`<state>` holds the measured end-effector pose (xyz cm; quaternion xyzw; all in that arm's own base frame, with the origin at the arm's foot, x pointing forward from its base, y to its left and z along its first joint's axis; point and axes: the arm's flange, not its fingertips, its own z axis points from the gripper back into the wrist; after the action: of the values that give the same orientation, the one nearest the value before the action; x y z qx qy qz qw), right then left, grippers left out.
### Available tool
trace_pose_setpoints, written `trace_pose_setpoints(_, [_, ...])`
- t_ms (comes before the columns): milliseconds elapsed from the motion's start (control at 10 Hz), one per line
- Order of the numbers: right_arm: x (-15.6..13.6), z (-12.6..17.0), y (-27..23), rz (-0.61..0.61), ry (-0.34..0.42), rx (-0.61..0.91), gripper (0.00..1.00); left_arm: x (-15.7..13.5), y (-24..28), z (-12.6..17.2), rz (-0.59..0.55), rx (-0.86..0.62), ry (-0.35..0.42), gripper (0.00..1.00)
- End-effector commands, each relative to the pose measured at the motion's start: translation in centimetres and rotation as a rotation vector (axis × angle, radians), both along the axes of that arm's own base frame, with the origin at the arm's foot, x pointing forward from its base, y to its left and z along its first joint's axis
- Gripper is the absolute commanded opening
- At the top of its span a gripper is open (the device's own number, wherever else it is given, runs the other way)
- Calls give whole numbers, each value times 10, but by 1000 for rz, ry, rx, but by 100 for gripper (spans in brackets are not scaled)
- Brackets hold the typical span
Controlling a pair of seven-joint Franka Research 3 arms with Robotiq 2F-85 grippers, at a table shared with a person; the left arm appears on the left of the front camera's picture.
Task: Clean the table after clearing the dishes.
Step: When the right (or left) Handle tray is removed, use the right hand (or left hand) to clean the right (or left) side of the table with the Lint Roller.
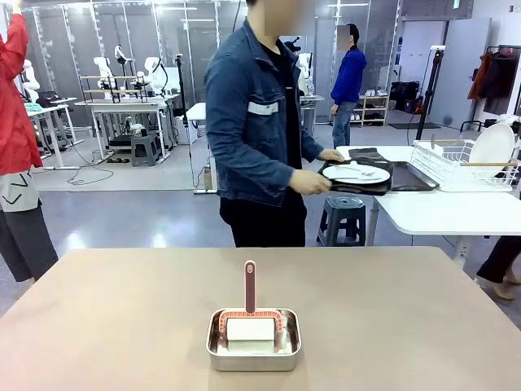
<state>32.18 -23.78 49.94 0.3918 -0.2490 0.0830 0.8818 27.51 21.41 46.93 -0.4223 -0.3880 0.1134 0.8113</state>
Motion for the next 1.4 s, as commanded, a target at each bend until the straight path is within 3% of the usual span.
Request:
trace_pose_setpoints(0, [35,78,116,222,-183,-256,100,-2,1,0,-10,-4,-3,100])
trace_pose_setpoints(100, [40,99,178,351,-246,-333,100,-2,1,0,-10,-4,-3,100])
trace_pose_setpoints(300, [35,104,302,600,-312,-528,100,-2,1,0,-10,-4,-3,100])
trace_pose_setpoints(600, [17,48,419,842,-344,-732,100,-2,1,0,-10,-4,-3,100])
trace_pose_setpoints(800, [8,9,459,937,-349,-791,100,-2,1,0,-10,-4,-3,100])
trace_pose_setpoints(900, [7,4,459,955,-348,-801,100,-2,1,0,-10,-4,-3,100])
trace_pose_setpoints(1300, [1,16,460,953,-342,-765,100,-2,1,0,-10,-4,-3,100])
